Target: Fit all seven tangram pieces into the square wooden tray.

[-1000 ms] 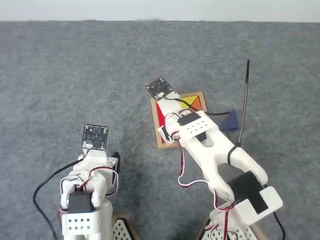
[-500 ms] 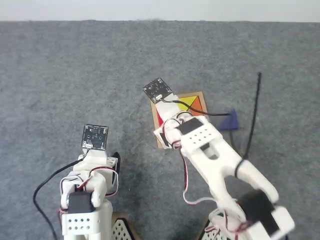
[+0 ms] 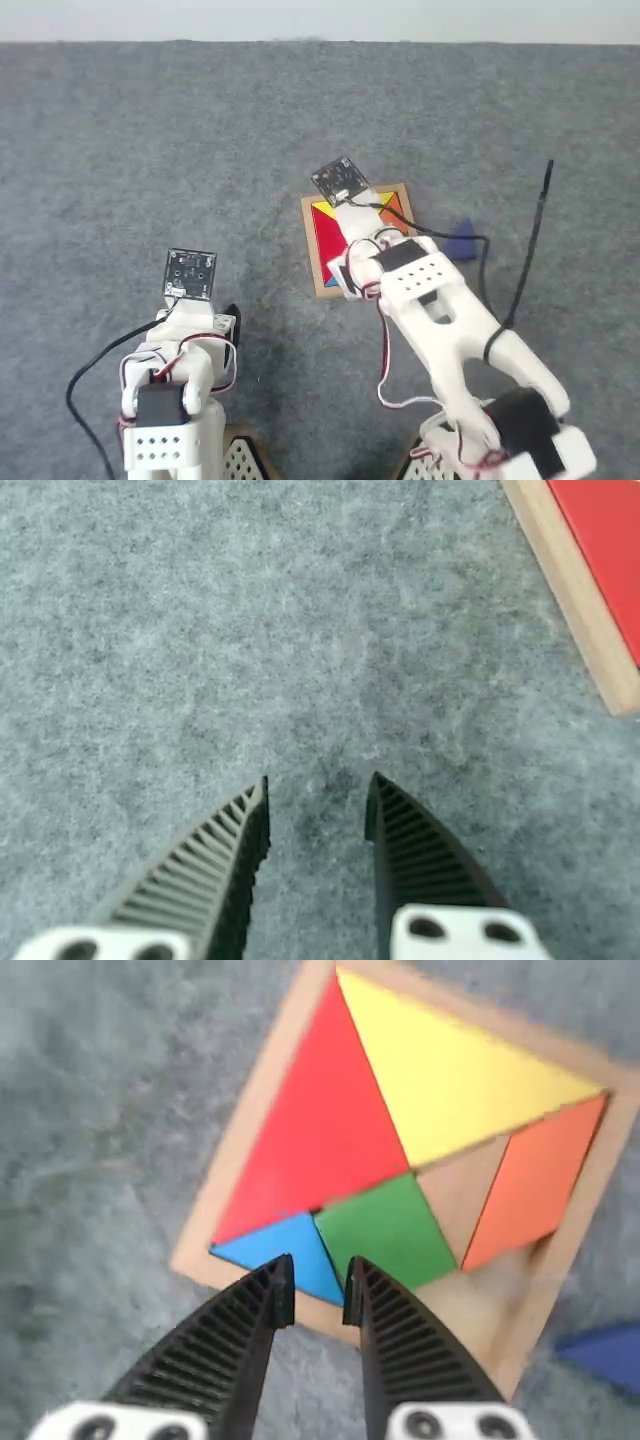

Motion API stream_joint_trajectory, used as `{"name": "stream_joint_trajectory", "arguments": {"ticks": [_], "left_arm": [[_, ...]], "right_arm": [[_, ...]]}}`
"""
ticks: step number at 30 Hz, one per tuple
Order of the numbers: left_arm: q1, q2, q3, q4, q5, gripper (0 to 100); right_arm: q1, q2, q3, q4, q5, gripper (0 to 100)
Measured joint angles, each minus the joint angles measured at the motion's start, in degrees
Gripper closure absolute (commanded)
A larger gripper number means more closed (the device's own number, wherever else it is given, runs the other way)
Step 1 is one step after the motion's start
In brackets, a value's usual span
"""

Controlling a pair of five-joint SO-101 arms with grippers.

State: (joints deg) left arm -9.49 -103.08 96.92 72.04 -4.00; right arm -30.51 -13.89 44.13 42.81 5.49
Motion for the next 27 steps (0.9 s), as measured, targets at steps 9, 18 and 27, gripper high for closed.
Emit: {"name": "stream_joint_trajectory", "arguments": {"ticks": [9,18,27], "left_arm": [[0.0,0.0,0.0,0.0,0.0,85],[0.2,0.0,0.0,0.0,0.0,85],[0.1,0.0,0.0,0.0,0.0,85]], "right_arm": [[8.1,3.5,-1.0,3.3,-0.3,91.1],[26.5,3.8,-10.3,10.6,-10.5,89.0],[27.0,18.8,-22.8,16.0,-11.3,82.5]]}}
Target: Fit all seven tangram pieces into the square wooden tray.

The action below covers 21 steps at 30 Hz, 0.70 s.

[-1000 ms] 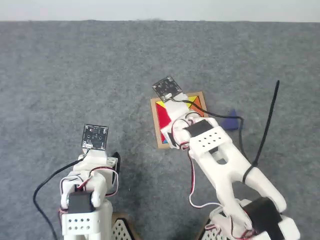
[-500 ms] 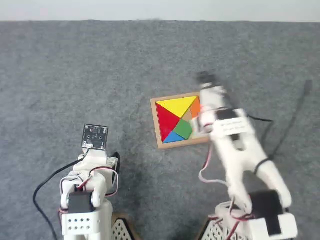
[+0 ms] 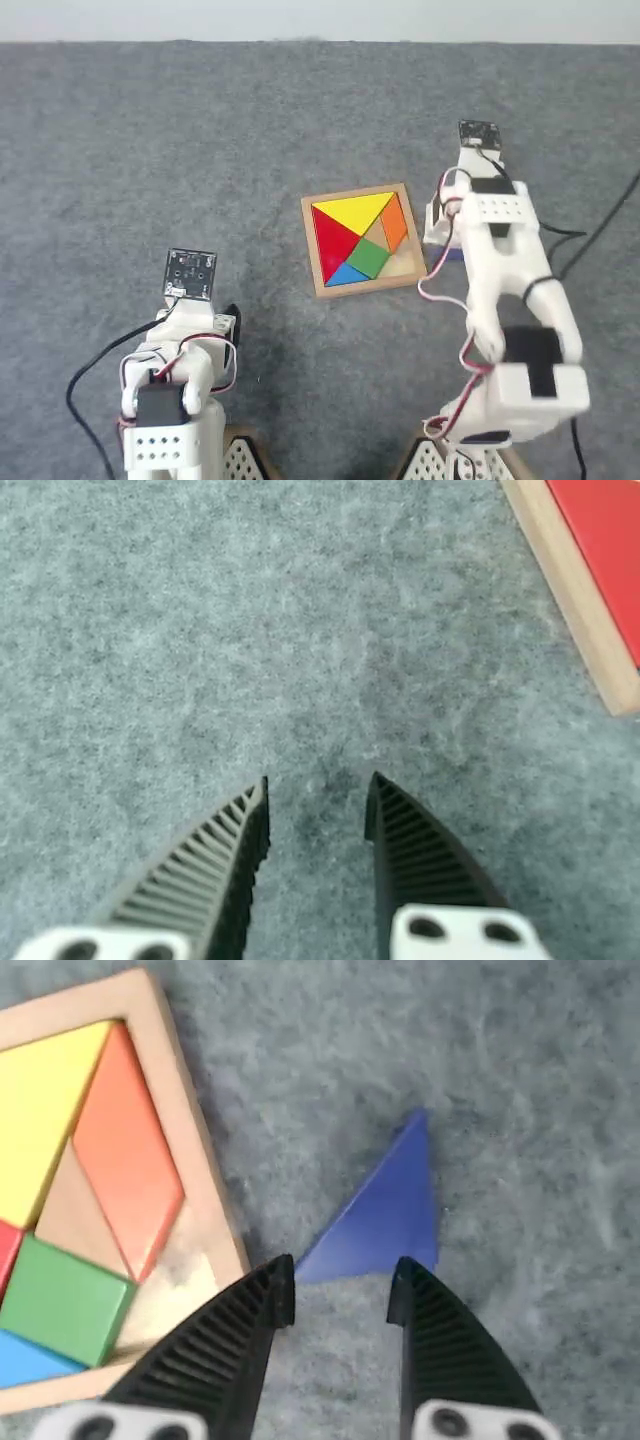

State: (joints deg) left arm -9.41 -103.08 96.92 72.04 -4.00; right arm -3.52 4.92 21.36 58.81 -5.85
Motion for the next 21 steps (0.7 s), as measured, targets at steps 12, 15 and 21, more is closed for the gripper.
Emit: {"name": "stream_joint_trajectory", "arguments": {"ticks": [12,15,21], "left_arm": [[0.0,0.0,0.0,0.0,0.0,85],[0.0,0.0,0.0,0.0,0.0,85],[0.0,0.0,0.0,0.0,0.0,85]], "right_arm": [[1.1,16.3,-16.0,7.8,-1.2,82.5],[3.3,16.6,-17.2,8.4,-2.7,82.5],[5.4,16.7,-17.4,10.8,-3.0,82.5]]}}
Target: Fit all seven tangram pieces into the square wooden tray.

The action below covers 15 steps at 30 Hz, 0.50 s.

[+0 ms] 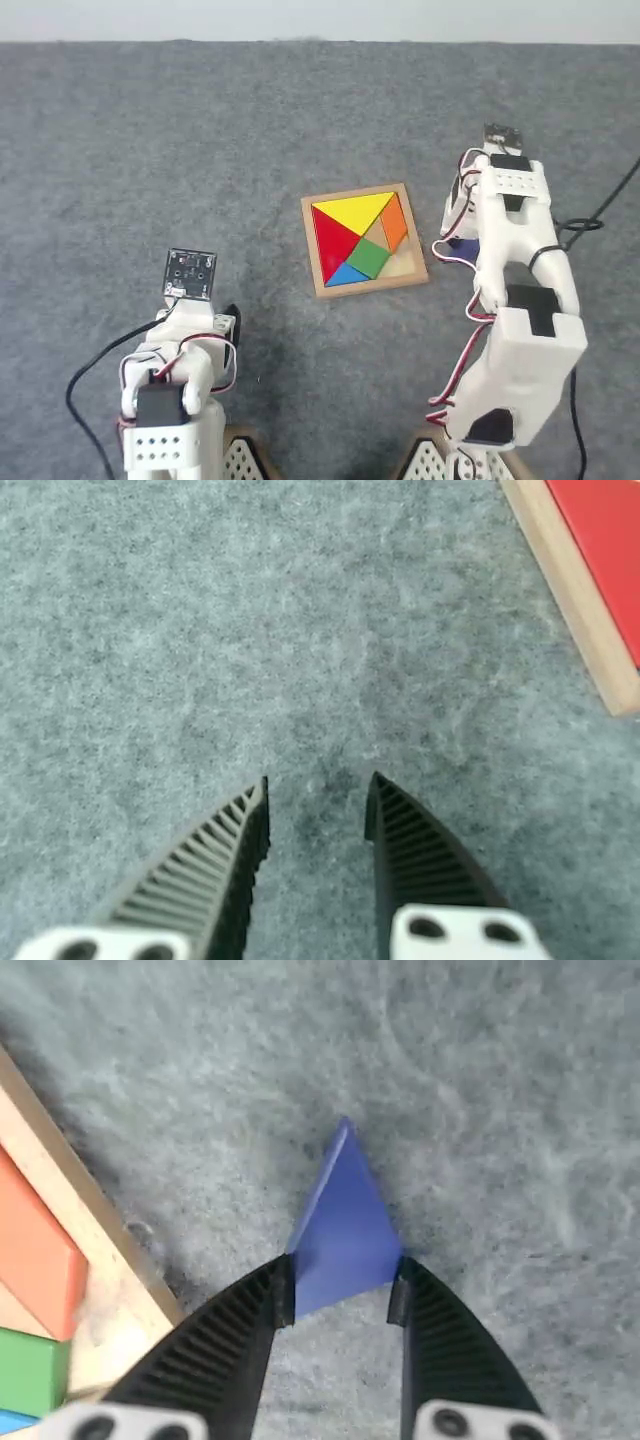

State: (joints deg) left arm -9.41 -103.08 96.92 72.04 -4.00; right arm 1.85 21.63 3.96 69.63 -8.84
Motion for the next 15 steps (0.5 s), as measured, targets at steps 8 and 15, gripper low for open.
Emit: {"name": "stream_joint_trajectory", "arguments": {"ticks": [8,15], "left_arm": [[0.0,0.0,0.0,0.0,0.0,85],[0.0,0.0,0.0,0.0,0.0,85]], "right_arm": [[0.3,0.0,0.0,0.3,0.0,82.5],[0.3,2.5,-1.3,0.6,0.0,82.4]]}}
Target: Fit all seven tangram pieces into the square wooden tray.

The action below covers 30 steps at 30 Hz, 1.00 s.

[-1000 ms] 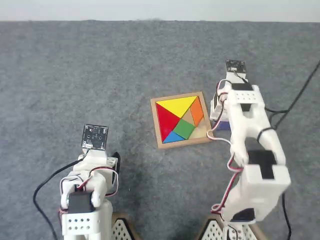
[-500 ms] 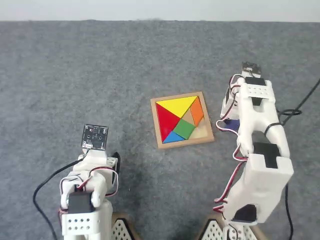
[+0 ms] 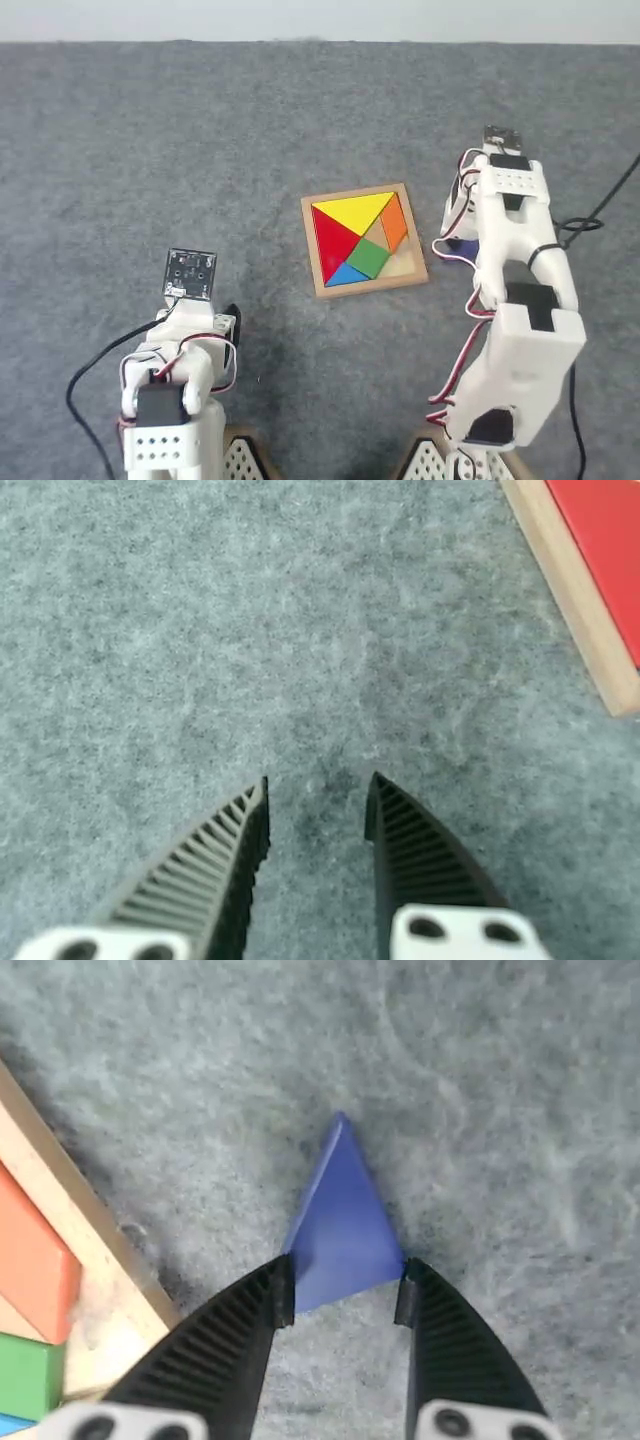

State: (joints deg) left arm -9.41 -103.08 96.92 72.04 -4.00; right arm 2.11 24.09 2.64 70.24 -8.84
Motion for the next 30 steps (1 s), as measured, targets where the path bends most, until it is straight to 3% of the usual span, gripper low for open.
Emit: {"name": "stream_joint_trajectory", "arguments": {"ticks": [9,22,30], "left_arm": [[0.0,0.0,0.0,0.0,0.0,85],[0.0,0.0,0.0,0.0,0.0,85],[0.0,0.0,0.0,0.0,0.0,85]], "right_arm": [[0.3,2.5,-2.5,0.2,-1.2,82.6],[-1.6,4.2,-6.1,0.8,-16.8,82.2],[-1.8,4.6,-8.5,4.0,-19.9,77.2]]}}
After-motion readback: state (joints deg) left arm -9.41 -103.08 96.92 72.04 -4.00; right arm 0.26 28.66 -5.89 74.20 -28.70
